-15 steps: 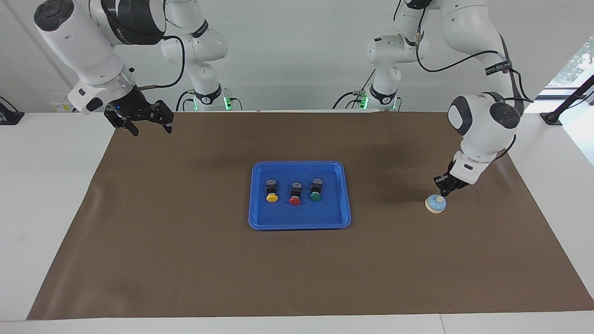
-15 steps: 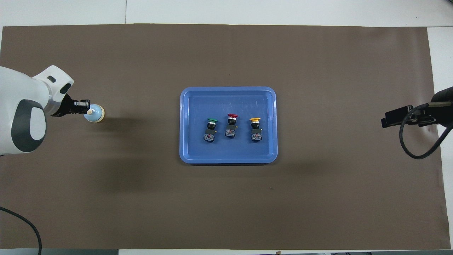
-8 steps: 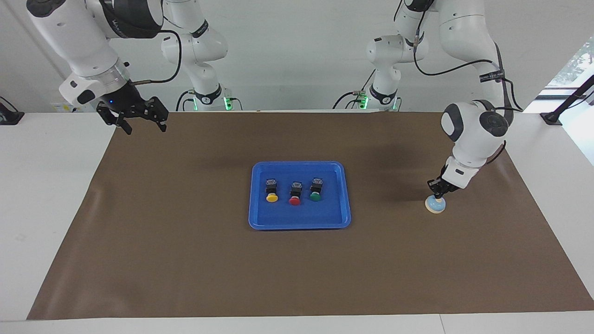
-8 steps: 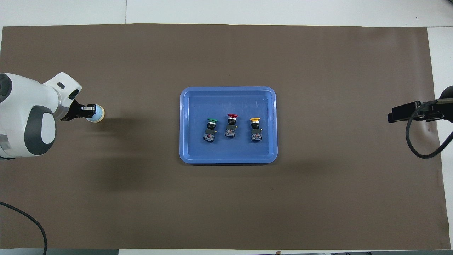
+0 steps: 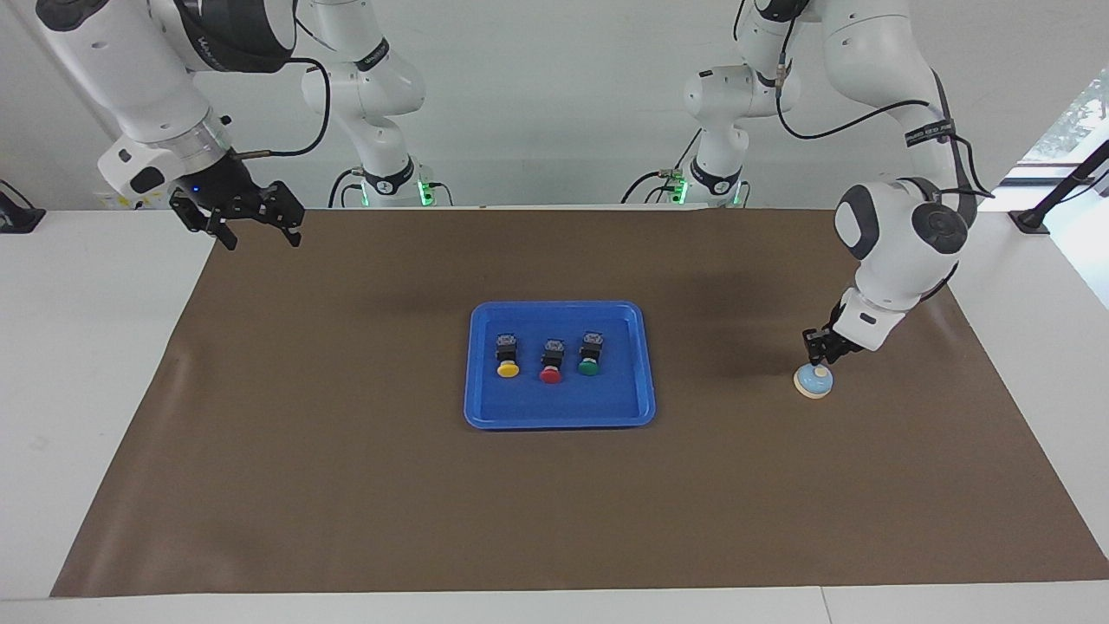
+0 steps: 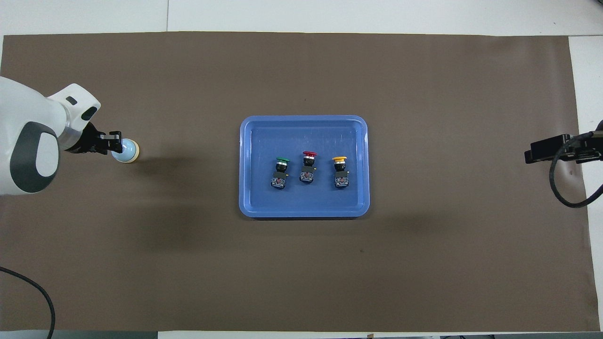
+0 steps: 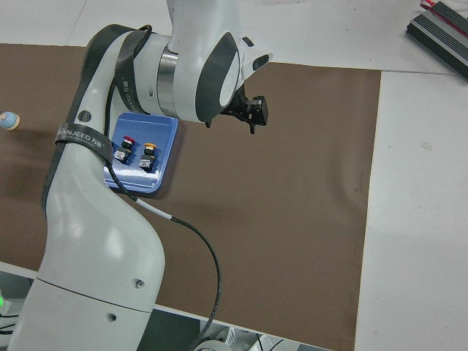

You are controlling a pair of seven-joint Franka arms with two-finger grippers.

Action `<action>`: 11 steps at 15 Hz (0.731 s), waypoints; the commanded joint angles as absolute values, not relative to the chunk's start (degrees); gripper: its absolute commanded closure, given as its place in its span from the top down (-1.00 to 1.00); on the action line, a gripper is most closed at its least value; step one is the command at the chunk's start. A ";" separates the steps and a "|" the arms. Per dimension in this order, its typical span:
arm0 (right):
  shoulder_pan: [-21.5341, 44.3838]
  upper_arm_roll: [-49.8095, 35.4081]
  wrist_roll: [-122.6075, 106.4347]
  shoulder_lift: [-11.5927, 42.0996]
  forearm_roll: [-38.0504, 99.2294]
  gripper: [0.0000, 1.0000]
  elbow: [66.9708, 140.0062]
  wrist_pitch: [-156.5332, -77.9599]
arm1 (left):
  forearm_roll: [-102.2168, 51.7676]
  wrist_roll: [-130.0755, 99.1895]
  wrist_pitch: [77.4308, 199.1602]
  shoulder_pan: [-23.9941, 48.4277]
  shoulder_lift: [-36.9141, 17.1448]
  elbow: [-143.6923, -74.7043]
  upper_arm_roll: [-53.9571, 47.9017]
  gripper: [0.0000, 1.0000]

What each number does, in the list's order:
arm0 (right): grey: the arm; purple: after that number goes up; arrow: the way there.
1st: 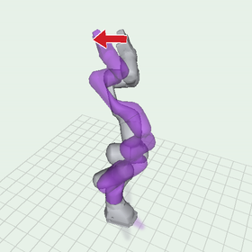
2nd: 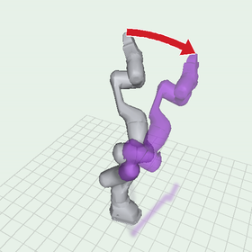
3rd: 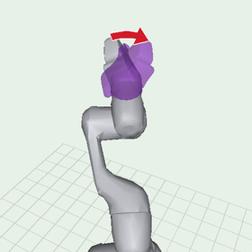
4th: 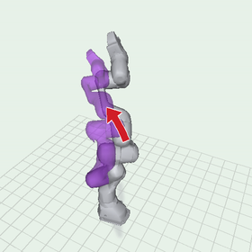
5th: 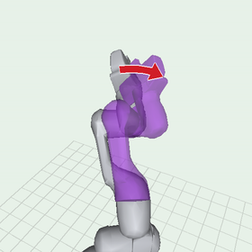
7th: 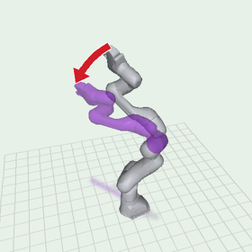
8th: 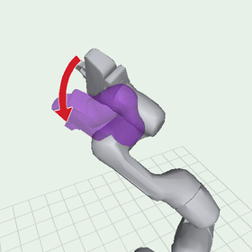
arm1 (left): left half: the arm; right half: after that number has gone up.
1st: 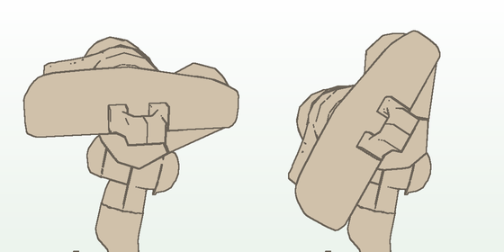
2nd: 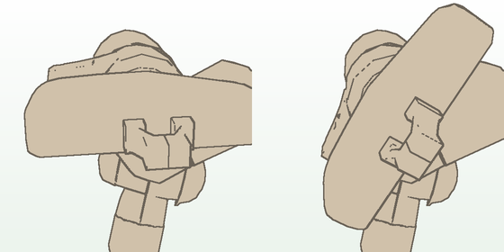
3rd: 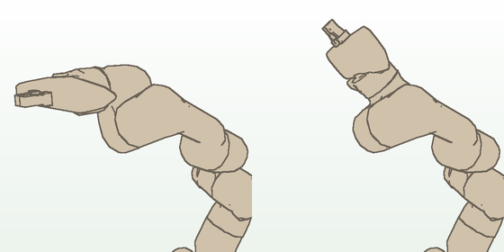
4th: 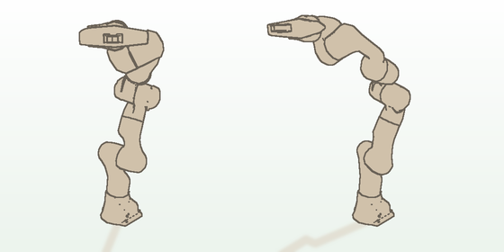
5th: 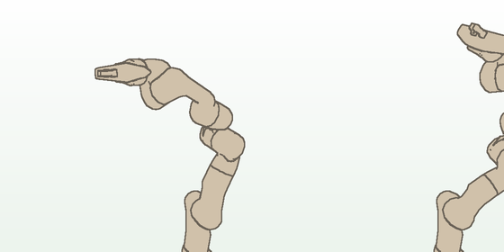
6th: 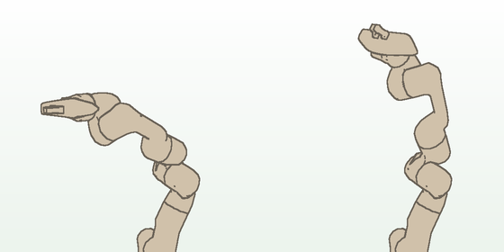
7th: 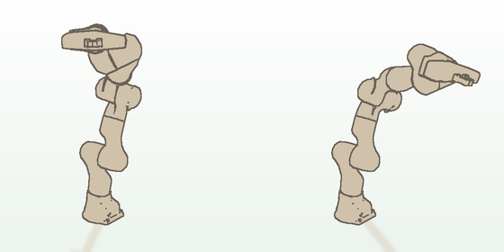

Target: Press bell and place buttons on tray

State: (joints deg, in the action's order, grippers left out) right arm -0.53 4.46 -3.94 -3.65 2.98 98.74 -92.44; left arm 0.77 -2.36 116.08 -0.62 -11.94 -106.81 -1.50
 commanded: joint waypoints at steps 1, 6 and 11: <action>-3.95 2.55 -5.10 -3.69 2.11 1.00 98.35 -91.32 | 0.44 -5.17 106.19 0.88 -7.67 -101.70 -1.32 0.72; -4.40 2.55 -4.92 -3.69 1.85 1.00 98.35 -90.18 | 0.44 -5.54 97.15 1.84 3.41 -102.21 -1.41 1.00; -3.60 2.46 -5.01 -3.78 -1.41 1.00 98.35 -90.09 | 0.44 -5.54 92.02 1.41 5.63 -101.95 -1.23 1.00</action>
